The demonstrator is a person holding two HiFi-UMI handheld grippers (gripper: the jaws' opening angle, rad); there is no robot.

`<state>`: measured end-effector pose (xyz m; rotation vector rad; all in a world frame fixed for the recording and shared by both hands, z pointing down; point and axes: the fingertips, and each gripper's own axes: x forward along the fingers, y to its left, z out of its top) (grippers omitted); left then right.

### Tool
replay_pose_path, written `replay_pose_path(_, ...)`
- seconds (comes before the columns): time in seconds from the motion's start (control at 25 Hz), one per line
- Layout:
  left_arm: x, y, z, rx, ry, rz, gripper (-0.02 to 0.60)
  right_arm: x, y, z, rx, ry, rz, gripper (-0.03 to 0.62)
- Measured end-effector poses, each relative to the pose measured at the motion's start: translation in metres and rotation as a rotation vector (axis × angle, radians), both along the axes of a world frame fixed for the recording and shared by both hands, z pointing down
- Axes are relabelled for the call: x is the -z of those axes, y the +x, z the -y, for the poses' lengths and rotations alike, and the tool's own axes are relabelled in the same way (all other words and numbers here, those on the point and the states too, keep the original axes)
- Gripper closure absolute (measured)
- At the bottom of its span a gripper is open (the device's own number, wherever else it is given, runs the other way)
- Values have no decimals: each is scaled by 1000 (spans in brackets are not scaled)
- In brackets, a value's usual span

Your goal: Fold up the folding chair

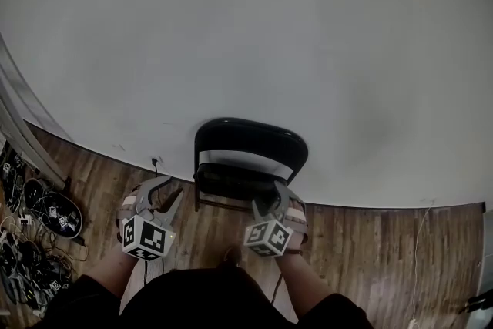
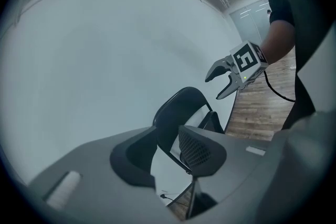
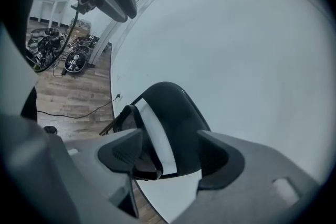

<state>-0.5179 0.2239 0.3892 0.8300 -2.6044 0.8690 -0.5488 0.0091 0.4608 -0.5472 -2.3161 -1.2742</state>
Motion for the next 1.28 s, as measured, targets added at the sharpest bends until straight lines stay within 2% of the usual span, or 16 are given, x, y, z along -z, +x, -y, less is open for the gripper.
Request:
replay_pose_path(0.24, 3, 65, -30, -85, 106, 6, 440, 6, 79, -47, -55, -20, -27, 273)
replay_pose_path(0.36, 5, 88, -42, -103, 184, -18, 434, 7, 112, -66, -79, -41, -51, 273)
replay_pose_path(0.52, 7, 115, -49, -113, 248, -58, 431, 17, 151, -80, -94, -105, -84, 272)
replay_pose_path(0.88, 30, 166, -9, -140, 328, -71, 432, 55, 198, -76, -61, -422, -36, 278)
replay_pose_path(1.12, 31, 199, 47, -143, 369, -134, 433, 64, 228, -54, -20, -648, -90, 292)
replay_pose_path(1.28, 36, 218, 89, -142, 413, -155, 436, 72, 249, -30, -4, -815, -126, 343)
